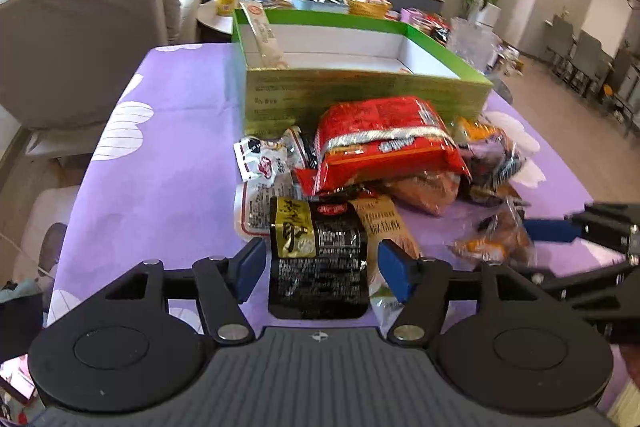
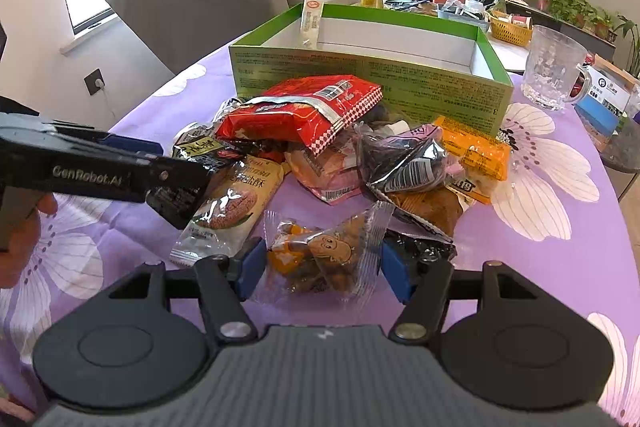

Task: Organize snacks
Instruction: 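Carry both packets into the green box and open both tools, then move both tools back toward the remaining snack pile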

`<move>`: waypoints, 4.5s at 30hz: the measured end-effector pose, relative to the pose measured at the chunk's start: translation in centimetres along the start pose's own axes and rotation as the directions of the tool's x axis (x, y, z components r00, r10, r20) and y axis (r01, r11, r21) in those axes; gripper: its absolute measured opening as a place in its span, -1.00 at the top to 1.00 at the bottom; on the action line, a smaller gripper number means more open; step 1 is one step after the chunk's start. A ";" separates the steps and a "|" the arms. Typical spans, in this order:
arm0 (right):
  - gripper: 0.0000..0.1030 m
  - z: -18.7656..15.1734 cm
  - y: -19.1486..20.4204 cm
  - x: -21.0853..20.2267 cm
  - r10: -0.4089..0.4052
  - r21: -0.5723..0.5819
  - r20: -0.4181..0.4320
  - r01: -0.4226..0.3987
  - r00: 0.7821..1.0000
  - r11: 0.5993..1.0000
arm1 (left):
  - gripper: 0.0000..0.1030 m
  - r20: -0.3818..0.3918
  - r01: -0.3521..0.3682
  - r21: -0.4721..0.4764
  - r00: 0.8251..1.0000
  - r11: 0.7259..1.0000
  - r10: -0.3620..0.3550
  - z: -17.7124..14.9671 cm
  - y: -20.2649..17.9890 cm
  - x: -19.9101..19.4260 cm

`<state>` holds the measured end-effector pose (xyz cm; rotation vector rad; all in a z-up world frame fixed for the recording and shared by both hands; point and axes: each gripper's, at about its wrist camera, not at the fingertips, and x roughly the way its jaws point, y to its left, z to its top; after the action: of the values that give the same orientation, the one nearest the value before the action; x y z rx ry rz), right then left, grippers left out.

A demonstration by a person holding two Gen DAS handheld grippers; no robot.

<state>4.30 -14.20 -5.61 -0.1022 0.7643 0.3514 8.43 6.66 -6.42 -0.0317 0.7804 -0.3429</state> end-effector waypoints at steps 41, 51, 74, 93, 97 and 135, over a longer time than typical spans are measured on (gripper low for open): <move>-0.27 3.6 -1.8 -2.9 -0.033 -0.004 0.189 0.035 0.981 0.999 | -0.06 0.153 -0.021 -0.039 0.988 0.999 0.027 4.1 -0.8 -2.0; -0.27 6.5 -3.9 -2.6 -0.076 0.021 0.262 0.074 0.962 0.997 | -0.06 0.200 -0.001 -0.031 0.980 1.000 0.007 7.1 -1.5 -0.7; -0.27 11.1 -7.7 2.4 -0.140 0.073 0.296 0.124 0.945 0.990 | -0.06 0.251 -0.010 -0.060 0.968 0.998 0.025 14.1 -1.5 4.9; -0.27 12.2 -8.9 6.9 -0.172 0.144 0.211 0.143 0.962 0.979 | -0.06 0.179 -0.040 -0.080 0.982 0.996 0.054 14.9 -0.5 9.9; -0.28 12.0 -9.0 7.6 -0.165 0.145 0.187 0.139 0.968 0.980 | -0.06 0.152 -0.039 -0.070 0.987 0.997 0.049 14.5 -0.6 10.6; -0.28 7.6 -7.5 0.7 -0.177 0.179 0.155 0.149 0.972 0.973 | -0.15 0.087 -0.151 -0.138 0.983 0.979 0.164 7.8 1.1 0.9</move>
<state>12.43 -19.41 -0.92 0.0218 0.6085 0.1360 14.79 6.68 -1.65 -0.1087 0.7020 -0.1376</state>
